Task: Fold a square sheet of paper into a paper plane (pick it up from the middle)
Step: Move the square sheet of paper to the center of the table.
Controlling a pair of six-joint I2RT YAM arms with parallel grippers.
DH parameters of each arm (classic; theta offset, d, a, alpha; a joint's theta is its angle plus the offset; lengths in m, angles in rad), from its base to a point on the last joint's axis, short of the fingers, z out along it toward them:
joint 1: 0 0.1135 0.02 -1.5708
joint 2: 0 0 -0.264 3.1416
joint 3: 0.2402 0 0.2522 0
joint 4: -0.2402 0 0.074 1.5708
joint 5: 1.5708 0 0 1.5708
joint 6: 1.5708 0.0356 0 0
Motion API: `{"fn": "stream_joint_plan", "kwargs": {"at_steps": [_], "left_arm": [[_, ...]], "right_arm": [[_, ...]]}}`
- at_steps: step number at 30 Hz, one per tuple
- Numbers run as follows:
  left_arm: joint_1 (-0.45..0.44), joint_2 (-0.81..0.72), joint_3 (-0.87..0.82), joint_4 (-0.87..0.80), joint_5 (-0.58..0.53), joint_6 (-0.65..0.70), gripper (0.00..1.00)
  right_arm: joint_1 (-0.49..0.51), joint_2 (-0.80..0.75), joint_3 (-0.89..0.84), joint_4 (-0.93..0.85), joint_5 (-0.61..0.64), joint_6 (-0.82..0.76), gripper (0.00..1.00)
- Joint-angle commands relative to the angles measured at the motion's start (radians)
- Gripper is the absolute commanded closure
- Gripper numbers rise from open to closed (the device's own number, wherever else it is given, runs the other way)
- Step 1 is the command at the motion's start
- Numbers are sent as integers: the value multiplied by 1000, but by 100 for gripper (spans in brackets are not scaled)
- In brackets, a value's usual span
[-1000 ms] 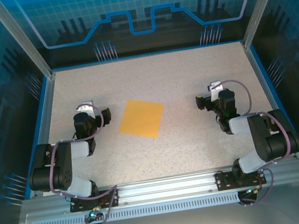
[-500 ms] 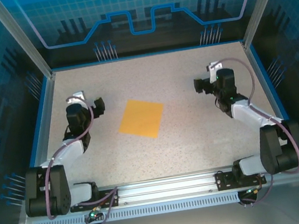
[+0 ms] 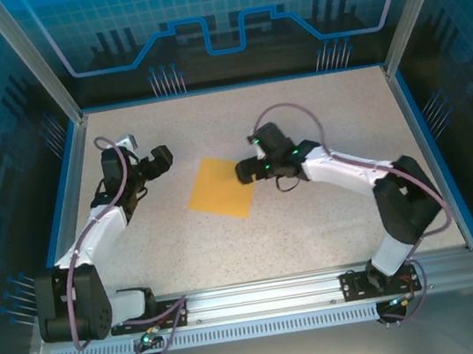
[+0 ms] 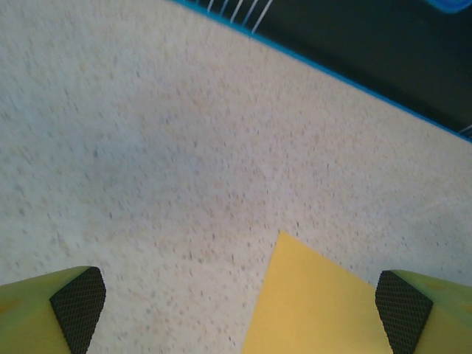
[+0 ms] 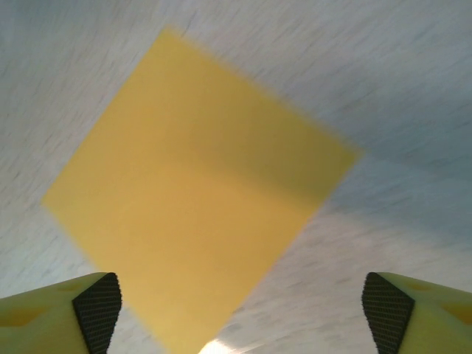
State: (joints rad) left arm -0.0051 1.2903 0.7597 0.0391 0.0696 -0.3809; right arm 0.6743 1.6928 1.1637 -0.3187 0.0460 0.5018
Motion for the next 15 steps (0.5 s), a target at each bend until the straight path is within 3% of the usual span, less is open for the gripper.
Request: {"fn": "stream_joint_plan", "kwargs": {"at_steps": [1, 15], "left_arm": [[-8, 28, 50, -71, 60, -72, 2], [-11, 163, 86, -73, 67, -125, 1]], "right_arm": [[85, 71, 84, -85, -95, 95, 15], [166, 356, 282, -196, -208, 83, 22]]}}
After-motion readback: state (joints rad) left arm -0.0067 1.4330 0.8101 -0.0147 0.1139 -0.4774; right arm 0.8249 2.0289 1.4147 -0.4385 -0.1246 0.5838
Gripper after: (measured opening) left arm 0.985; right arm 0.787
